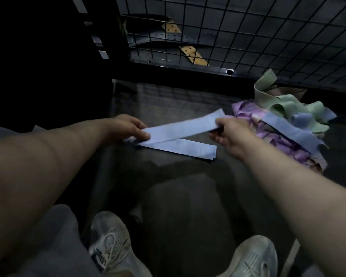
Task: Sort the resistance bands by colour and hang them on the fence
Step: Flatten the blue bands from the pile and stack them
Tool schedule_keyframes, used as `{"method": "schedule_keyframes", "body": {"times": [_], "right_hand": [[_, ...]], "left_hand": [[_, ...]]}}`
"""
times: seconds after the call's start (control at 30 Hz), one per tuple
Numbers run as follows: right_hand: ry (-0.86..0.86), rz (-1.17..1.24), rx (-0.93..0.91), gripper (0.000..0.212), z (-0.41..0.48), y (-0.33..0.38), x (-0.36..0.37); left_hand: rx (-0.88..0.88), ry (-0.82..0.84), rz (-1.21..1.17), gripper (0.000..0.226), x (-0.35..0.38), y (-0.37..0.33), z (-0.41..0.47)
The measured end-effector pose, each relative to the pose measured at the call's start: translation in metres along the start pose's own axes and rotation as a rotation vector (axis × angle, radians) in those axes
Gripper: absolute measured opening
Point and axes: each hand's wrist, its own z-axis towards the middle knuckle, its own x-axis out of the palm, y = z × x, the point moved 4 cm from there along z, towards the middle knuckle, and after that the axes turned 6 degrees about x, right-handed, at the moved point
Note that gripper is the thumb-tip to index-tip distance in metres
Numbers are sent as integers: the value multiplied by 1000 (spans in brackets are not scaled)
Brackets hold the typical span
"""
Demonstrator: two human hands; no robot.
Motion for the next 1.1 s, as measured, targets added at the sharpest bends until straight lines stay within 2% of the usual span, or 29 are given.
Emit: {"method": "schedule_keyframes", "body": {"times": [0.13, 0.23, 0.3, 0.4, 0.47, 0.57, 0.63, 0.7, 0.8, 0.87, 1.0, 1.1], "right_hand": [[-84, -11, 121, 13, 32, -55, -11], [-167, -141, 147, 6, 55, -84, -18], [-192, -221, 150, 8, 63, -98, -22], [-238, -325, 58, 9, 73, -106, -27], [-266, -437, -45, 13, 81, -105, -31], [-272, -775, -112, 31, 91, -103, -36], [-310, -1053, -148, 48, 93, -101, -39], [-331, -1344, -295, 68, 92, -95, -36], [-76, -1567, -466, 90, 98, -93, -28], [34, -1622, -509, 84, 102, -90, -25], [68, -1668, -574, 53, 108, -80, -22], [59, -1682, -583, 67, 111, -80, -25]], "left_hand": [[-83, -87, 90, 12, -12, 27, 24], [-67, -221, 135, 16, -6, 39, 45], [-57, -317, 93, 19, 5, 44, 58], [-41, -455, 105, 21, 20, 52, 74], [-9, -483, 192, 23, 27, 53, 87], [8, -457, 330, 30, 32, 57, 102], [-1, -393, 490, 44, 36, 61, 108], [30, -342, 686, 57, 38, 62, 107], [213, -212, 902, 73, 43, 58, 108], [292, -114, 1006, 75, 46, 55, 110], [265, -130, 1064, 50, 50, 48, 112], [249, -137, 1029, 57, 52, 54, 110]]}}
